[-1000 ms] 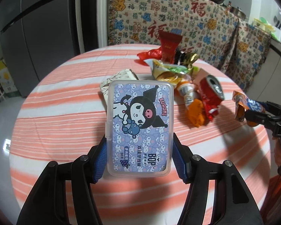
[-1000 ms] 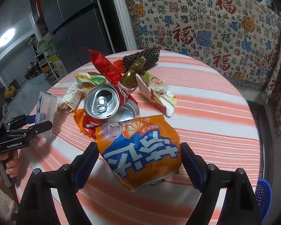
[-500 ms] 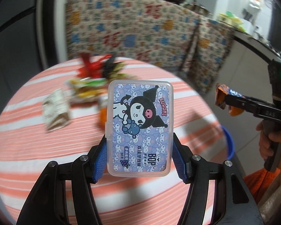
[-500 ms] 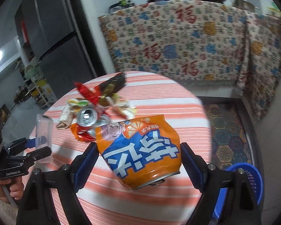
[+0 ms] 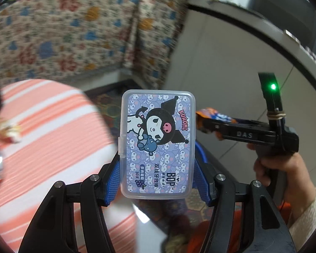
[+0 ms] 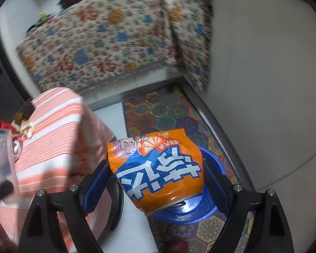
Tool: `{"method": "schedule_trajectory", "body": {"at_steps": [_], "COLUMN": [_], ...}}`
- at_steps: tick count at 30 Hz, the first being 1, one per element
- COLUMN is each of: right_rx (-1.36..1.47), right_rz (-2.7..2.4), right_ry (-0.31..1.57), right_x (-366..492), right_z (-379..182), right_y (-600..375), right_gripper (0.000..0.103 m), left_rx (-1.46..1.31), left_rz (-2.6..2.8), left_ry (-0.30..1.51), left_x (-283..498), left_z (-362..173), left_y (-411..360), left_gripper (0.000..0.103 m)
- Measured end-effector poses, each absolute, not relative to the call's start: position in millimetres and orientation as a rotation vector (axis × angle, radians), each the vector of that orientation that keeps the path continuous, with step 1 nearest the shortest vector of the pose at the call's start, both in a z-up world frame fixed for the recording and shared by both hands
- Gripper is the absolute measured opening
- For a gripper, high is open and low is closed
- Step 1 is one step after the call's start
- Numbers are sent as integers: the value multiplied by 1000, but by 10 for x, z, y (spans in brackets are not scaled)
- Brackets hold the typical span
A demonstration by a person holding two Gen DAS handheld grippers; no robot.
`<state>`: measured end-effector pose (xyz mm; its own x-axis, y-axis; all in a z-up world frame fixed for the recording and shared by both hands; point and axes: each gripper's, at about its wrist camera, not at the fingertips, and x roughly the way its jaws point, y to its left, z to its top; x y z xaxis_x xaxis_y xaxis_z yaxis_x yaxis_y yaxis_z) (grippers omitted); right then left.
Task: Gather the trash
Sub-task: 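Carry both items to the blue basket and open both tools to drop them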
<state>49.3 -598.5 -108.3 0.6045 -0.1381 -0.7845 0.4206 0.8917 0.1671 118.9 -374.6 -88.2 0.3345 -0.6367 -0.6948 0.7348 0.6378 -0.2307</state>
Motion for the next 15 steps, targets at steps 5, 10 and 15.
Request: {"method": "schedule_trajectory", "body": {"at_steps": [5,10,15], "right_rx": [442,503,574], "right_rz": [-374,-404,-419], "right_ry": [861,865,872], "right_x": [484,445,450], "right_z": [-1272,-1440,-1603], "right_y": [-6377,-6649,-6851], "right_gripper": [89,89,89], "left_rx": [139,144,148], "left_rz": [-917,-905,-897], "left_ry": [882,942,999], "left_x": [1209,1324,1413], "left_z": [-1115,-1421,-1685], "left_y": [-4294,-4663,-4902], "left_gripper": [63,63,63]}}
